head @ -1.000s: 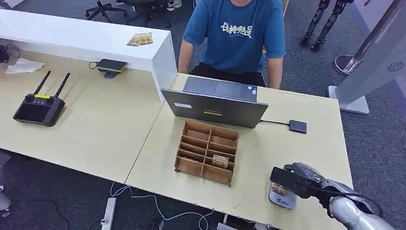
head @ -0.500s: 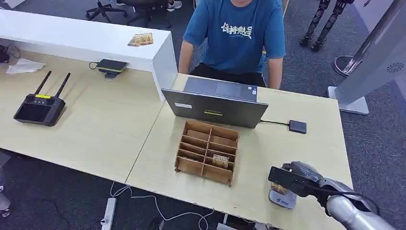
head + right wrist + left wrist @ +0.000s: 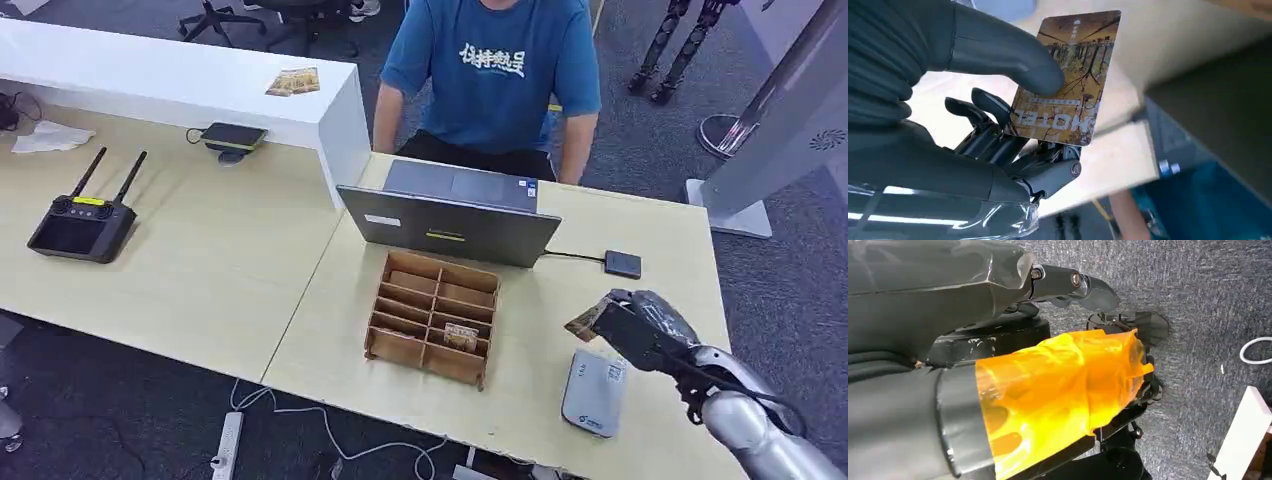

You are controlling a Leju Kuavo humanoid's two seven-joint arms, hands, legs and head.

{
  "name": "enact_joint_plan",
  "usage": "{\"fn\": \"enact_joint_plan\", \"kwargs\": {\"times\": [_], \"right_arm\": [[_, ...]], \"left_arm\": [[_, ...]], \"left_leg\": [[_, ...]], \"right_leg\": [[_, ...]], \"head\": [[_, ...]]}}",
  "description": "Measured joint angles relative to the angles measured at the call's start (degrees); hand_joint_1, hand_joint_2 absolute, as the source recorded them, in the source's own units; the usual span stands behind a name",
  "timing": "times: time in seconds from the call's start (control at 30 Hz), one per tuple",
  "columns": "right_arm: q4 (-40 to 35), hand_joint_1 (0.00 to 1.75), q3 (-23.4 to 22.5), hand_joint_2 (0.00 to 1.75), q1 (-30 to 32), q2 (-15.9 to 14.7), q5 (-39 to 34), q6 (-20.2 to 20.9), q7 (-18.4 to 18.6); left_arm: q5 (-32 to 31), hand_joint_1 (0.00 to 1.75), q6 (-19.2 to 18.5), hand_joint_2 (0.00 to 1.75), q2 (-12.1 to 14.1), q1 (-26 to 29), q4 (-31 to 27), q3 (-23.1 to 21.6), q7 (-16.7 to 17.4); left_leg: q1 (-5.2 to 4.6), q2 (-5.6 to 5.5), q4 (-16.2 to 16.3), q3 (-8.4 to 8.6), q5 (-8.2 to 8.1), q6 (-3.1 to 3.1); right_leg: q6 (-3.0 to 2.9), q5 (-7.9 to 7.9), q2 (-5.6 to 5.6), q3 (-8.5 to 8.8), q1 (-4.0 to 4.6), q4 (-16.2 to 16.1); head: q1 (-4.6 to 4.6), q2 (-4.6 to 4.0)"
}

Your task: Pass the card to the sensor for recognition and then transmit it.

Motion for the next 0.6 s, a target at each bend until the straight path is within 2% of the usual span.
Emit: {"fn": "enact_joint_plan", "kwargs": {"times": [0.17, 0.33, 0.6], "right_arm": [[-1.8, 1.75, -5.6, 1.75, -0.1, 1.5, 1.7, -0.7, -0.3], [-1.5, 1.75, -9.2, 1.75, -2.1, 3.5, 4.5, -0.8, 0.4], [3.4, 1.75, -10.1, 1.75, -10.7, 7.8, 7.6, -0.9, 3.0]], "left_arm": [[-0.1, 0.00, -0.2, 0.00, 0.0, 0.0, 0.0, 0.0, 0.0], [-0.7, 0.00, -0.4, 0.00, -0.1, 0.0, 0.0, 0.0, 0.0], [-2.1, 0.00, -1.1, 0.00, 0.0, -0.1, 0.0, -0.1, 0.7]], "left_leg": [[0.00, -0.02, 0.0, -0.02, 0.00, 0.00], [0.00, 0.00, 0.0, -0.03, 0.02, 0.01], [0.00, 0.04, 0.0, -0.03, 0.04, -0.01]], "right_leg": [[0.00, 0.00, -0.02, 0.00, 0.00, 0.0], [0.00, 0.00, 0.00, -0.02, 0.00, 0.0], [-0.05, 0.04, 0.04, -0.04, 0.00, 0.0]], "head": [[0.00, 0.00], [0.00, 0.00], [0.00, 0.00]]}}
